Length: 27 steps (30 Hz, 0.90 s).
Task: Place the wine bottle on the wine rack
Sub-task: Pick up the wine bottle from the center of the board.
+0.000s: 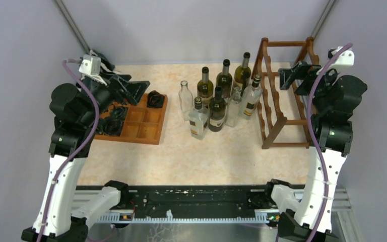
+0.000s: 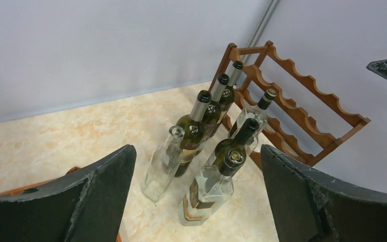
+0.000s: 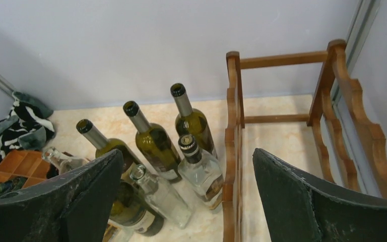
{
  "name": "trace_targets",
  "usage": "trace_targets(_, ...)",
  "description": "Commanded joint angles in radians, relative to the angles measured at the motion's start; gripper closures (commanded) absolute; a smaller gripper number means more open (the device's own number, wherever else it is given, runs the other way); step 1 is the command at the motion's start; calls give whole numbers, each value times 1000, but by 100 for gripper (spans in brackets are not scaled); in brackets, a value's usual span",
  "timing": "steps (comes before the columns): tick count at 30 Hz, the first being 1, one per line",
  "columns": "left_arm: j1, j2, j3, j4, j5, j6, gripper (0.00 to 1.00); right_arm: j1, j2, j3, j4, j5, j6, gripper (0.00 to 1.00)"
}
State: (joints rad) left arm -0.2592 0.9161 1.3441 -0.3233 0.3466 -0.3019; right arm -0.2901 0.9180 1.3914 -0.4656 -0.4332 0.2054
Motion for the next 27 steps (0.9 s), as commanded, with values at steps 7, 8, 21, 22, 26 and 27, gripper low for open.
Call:
trace_targets(7,98,-157,-167,8,69,-82,1,125,-14,70,-104,50,-111,1)
trace_targets(8,103,-167,-183,15,79,-94,1,132,-18,66,-103,28,-130,1)
trace_targets(21,142,-161,-241,226,229,-435,1,181,-68,61,-274,-138,-440,1)
trace_targets(22,142,-143,-213,223,218,-464,1,181,-68,63,-272,-149,-439,1)
trace_targets(26,145,-57,-62,187,179,-614,1,182,-44,81,-253,-205,-398,1)
trace_targets(27,145,-35,-2,163,167,-644,1,181,-34,88,-248,-218,-385,2)
